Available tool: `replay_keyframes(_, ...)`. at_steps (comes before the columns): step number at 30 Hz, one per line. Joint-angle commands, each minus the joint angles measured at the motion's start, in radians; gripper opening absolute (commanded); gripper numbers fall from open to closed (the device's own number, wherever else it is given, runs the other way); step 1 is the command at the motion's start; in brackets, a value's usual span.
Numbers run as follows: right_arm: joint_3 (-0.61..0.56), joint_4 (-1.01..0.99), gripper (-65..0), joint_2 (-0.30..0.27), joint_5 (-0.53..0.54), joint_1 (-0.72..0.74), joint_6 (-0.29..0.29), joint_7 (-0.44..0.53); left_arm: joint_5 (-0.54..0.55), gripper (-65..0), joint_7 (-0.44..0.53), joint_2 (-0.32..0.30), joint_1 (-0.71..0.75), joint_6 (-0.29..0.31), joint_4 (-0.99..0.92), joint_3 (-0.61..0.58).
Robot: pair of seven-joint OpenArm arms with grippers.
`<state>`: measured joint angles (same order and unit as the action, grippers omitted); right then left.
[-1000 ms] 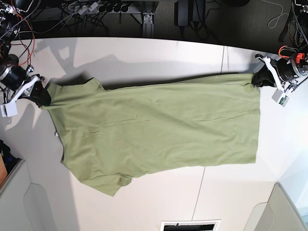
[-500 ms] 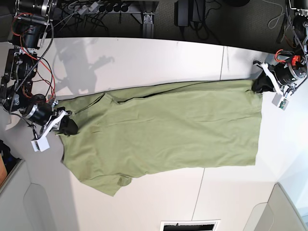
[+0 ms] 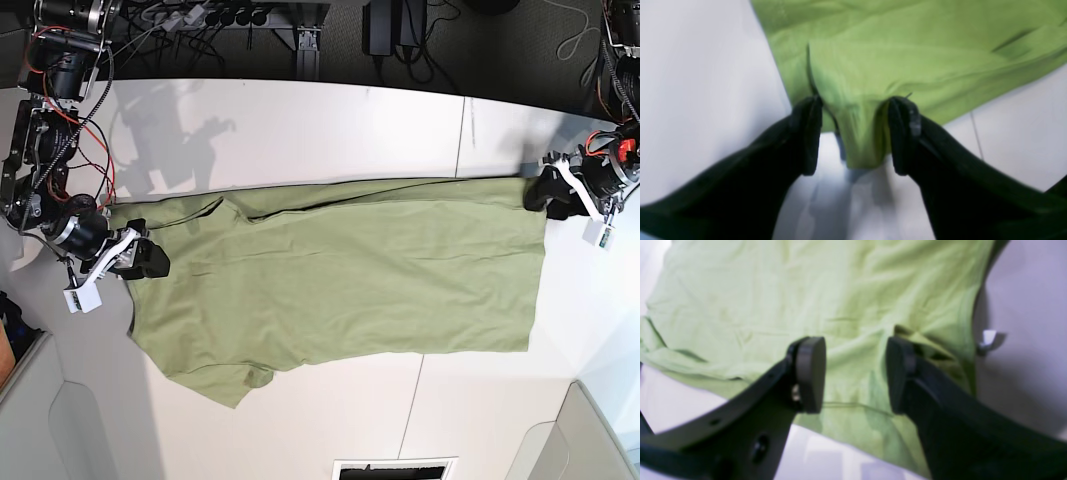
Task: Layout the t-shirt on the table in an organized manner, then fold the t-shirt properly
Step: 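Drag the shirt with both grippers to straighten and spread it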
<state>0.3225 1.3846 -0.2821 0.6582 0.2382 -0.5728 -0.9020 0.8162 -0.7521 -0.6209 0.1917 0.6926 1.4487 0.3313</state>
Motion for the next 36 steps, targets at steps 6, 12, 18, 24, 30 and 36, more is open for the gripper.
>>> replay_keyframes(6, 0.031, 0.064, -35.5, -0.014, 0.023, 0.022, 0.005, 0.023, 0.026, -30.6, 0.023, -0.03, -0.06, 0.006, 0.062, 0.045)
replay_keyframes(12, 0.031, 0.067, -36.9, -0.014, 0.053, 0.022, 0.004, 0.011, 0.046, -30.7, -0.029, -0.04, -0.077, 0.006, 0.063, 0.045)
replay_keyframes(18, 0.031, 0.067, -65.0, -0.014, 0.052, 0.018, 0.003, 0.012, 0.104, -52.5, -0.06, -0.034, -0.026, 0.006, 0.094, 0.045)
replay_keyframes(24, 0.027, 0.046, -65.0, 0.003, -0.032, 0.019, 0.0, 0.049, 0.09, -65.0, -0.059, 0.027, -0.02, 0.006, 0.126, 0.031)
replay_keyframes(30, 0.022, -0.079, -65.0, 0.002, -0.147, 0.019, 0.0, 0.18, -0.18, -65.0, 0.107, 0.058, -0.03, 0.006, 0.08, -0.134)
replay_keyframes(36, -0.027, -0.138, -65.0, 0.002, -0.199, 0.019, 0.0, 0.202, -0.306, -65.0, 0.173, 0.058, -0.168, 0.006, -0.074, -0.275)
